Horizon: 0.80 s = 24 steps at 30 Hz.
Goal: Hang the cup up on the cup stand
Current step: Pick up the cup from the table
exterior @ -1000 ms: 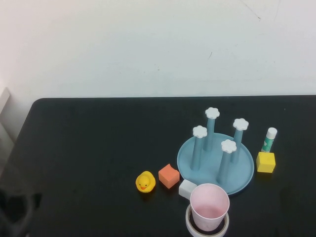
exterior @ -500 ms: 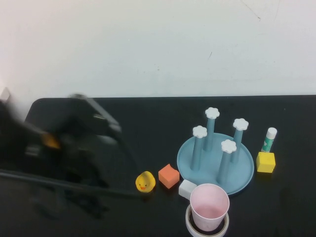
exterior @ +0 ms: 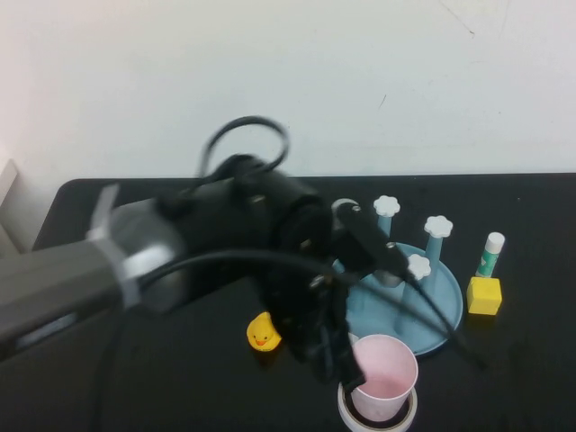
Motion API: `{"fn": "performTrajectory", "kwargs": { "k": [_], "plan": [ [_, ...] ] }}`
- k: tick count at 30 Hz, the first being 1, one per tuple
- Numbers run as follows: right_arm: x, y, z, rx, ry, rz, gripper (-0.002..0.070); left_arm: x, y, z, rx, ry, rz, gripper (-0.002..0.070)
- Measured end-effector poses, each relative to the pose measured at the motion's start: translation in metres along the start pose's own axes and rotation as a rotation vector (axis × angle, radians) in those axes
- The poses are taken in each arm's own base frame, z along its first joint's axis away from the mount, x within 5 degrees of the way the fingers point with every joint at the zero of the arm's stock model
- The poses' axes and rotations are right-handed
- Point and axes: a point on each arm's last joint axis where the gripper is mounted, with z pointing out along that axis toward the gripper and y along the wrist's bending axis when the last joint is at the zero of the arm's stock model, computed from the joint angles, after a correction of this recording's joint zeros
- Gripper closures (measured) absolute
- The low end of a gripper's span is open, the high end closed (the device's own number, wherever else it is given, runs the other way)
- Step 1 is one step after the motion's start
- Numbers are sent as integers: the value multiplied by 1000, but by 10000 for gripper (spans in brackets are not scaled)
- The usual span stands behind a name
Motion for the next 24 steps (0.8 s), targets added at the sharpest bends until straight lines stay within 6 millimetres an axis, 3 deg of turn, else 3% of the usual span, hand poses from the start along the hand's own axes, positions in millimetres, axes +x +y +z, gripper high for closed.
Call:
{"fn": "performTrajectory", "kwargs": {
  "k": [3, 6, 8, 10, 14, 24],
  "plan": [
    [0, 0, 0, -1, 2, -1, 678, -14, 2, 15, 21, 60, -17, 512],
    [0, 0, 0, 0, 1, -4, 678, -27, 4, 32, 32, 100, -53, 243],
    [0, 0, 0, 0, 1, -4, 678, -36, 5, 40, 34, 99, -81, 124],
    [0, 0, 0, 0, 1, -5, 678, -43, 6, 51, 36, 100, -110, 68],
    [0, 0, 0, -1, 1, -15, 678, -53, 8, 73, 35, 85, -162, 76],
    [0, 1, 0, -11, 0, -13, 678, -52, 10, 123, 10, 132, -216, 277]
  ]
}}
